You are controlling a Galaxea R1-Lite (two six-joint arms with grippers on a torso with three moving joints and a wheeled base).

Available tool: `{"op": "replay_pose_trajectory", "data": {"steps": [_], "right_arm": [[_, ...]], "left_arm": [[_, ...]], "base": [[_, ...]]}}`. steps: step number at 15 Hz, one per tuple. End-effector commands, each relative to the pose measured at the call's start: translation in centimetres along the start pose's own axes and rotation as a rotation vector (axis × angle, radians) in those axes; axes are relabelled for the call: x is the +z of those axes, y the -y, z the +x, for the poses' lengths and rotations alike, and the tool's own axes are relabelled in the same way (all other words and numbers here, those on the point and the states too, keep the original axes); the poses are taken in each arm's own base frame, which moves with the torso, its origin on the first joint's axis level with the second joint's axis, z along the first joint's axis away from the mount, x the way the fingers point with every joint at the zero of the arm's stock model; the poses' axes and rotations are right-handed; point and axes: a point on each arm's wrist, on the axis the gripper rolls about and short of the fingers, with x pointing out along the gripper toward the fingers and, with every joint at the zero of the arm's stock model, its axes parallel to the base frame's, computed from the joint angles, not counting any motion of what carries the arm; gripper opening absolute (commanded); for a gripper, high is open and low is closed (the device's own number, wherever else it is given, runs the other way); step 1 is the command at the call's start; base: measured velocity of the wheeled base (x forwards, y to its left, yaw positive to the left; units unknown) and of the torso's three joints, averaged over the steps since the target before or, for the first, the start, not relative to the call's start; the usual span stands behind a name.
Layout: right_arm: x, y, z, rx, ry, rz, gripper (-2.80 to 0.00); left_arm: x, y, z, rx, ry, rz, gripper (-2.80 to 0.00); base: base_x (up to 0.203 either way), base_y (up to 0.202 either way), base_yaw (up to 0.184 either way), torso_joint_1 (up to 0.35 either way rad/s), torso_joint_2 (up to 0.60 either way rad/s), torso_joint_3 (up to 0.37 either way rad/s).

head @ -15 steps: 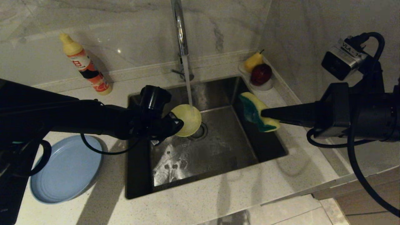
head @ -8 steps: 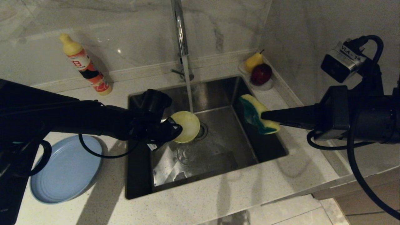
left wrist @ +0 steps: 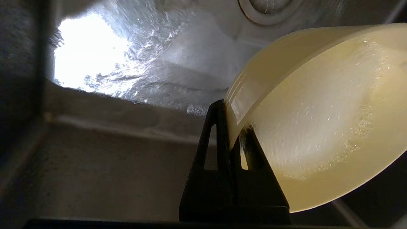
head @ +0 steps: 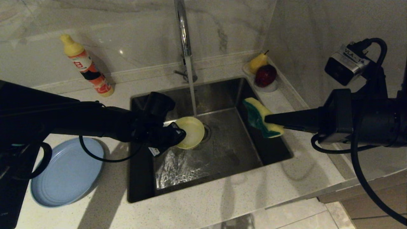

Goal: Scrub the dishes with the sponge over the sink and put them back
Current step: Rinse the bowl

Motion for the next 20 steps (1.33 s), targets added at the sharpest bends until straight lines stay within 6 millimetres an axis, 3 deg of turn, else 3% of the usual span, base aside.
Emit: {"op": "replay_pose_trajectory", "data": {"steps": [1, 5, 9, 12, 16, 20], "right_arm": [[0.0, -0.1, -0.1, 0.005, 0.001, 0.001, -2.80], [0.0, -0.1, 0.0, 0.005, 0.000, 0.001, -2.80], [0.0, -0.1, 0.0, 0.010, -0.004, 0.002, -2.80], [-0.1, 0.1, 0.1, 0.004, -0.009, 0.007, -2.80], [-0.6, 0.5, 0.2, -0.007, -0.025, 0.018, -2.80], [-0.7, 0.7, 0.2, -0.014, -0.024, 0.019, -2.80]], "left_arm": [[0.2, 0.4, 0.1, -0.014, 0.004, -0.006, -2.80], [0.8, 1.3, 0.5, -0.039, 0.020, -0.009, -2.80], [0.5, 1.0, 0.9, -0.009, -0.002, -0.008, -2.80], [0.9, 1.1, -1.3, -0.025, 0.035, -0.005, -2.80], [3.0, 0.7, -5.3, 0.013, 0.278, 0.042, -2.80], [3.4, 0.9, -5.5, -0.068, 0.492, 0.168, -2.80]], "base": [[0.000, 0.000, 0.000, 0.000, 0.00, 0.000], [0.000, 0.000, 0.000, 0.000, 0.00, 0.000], [0.000, 0.000, 0.000, 0.000, 0.00, 0.000], [0.000, 0.000, 0.000, 0.000, 0.00, 0.000], [0.000, 0.000, 0.000, 0.000, 0.00, 0.000], [0.000, 0.000, 0.000, 0.000, 0.00, 0.000]]}}
